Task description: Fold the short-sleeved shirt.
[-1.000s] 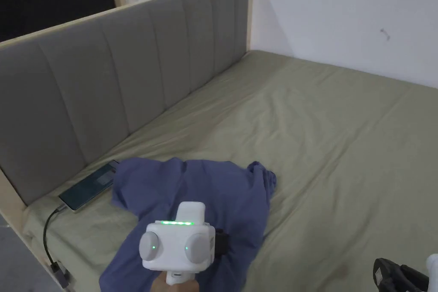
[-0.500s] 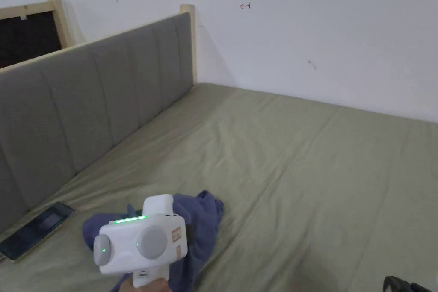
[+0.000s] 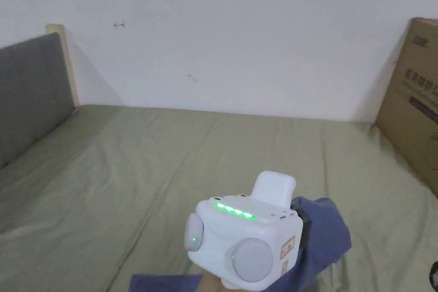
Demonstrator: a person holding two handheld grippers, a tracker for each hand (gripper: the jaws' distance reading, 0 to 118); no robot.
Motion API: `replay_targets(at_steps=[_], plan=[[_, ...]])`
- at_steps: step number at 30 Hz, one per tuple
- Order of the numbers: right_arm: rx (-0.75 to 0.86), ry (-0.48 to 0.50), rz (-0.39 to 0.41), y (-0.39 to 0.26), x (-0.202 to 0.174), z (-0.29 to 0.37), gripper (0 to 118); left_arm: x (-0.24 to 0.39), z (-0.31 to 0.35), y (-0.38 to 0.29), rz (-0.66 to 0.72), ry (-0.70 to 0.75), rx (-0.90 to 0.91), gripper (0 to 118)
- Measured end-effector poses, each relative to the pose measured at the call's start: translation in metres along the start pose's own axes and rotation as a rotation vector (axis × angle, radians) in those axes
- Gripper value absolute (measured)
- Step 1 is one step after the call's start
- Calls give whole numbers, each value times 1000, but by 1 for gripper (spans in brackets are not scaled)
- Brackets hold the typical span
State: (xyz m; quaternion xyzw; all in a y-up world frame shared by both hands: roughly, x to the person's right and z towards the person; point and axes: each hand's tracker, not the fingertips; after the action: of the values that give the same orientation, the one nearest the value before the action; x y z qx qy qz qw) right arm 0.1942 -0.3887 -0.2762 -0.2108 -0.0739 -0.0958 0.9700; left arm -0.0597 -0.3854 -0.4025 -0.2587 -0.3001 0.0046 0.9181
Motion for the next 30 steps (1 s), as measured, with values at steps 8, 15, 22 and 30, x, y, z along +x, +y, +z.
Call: replay_targets(at_steps=[8,15,22,30], plan=[[-92,-95,-92,-34,54,4,0,23,-121,-116,-28,26,-478,110],[-170,-79,-103,-53,55,-10,0,7,-90,-113,102,11,-424,110],[-173,-26,-76,-50,32,-16,0,-28,0,-88,150,115,-212,54],[-208,39,-37,-62,3,-26,0,-94,59,-156,313,371,-300,0]])
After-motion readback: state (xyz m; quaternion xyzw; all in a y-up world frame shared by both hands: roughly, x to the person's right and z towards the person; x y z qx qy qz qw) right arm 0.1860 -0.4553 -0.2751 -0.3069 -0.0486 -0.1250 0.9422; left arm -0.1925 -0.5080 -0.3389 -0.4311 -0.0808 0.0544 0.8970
